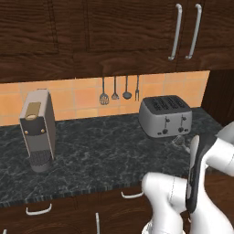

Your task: Pick the peeler from the drawer and place it on the counter.

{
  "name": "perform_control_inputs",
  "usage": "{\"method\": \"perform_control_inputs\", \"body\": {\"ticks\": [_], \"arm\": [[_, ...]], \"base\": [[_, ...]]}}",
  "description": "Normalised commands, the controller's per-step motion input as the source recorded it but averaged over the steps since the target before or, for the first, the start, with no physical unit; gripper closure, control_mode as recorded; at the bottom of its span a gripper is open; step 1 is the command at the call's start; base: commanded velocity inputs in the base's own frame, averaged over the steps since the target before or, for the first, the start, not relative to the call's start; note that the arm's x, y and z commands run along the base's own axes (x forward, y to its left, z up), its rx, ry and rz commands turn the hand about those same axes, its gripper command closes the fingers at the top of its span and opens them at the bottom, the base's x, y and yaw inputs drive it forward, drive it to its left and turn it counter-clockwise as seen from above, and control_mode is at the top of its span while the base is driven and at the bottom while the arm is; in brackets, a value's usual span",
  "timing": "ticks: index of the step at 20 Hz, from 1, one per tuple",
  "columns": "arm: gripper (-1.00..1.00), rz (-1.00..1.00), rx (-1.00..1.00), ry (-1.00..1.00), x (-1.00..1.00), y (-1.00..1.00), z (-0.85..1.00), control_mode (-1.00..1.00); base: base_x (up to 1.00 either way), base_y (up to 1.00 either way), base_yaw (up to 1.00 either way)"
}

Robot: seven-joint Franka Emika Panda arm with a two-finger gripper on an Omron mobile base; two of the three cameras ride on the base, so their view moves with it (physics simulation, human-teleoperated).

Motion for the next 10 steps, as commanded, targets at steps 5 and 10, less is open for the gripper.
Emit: {"method": "perform_control_inputs", "body": {"ticks": [5, 10], "arm": [[1.00, 0.08, -0.01, 0.00, 0.48, 1.00, -0.07, -1.00], [1.00, 0.01, -0.01, 0.00, 0.58, 1.00, -0.09, -1.00]], "base": [[0.00, 0.00, 0.00], [0.00, 0.00, 0.00]]}}
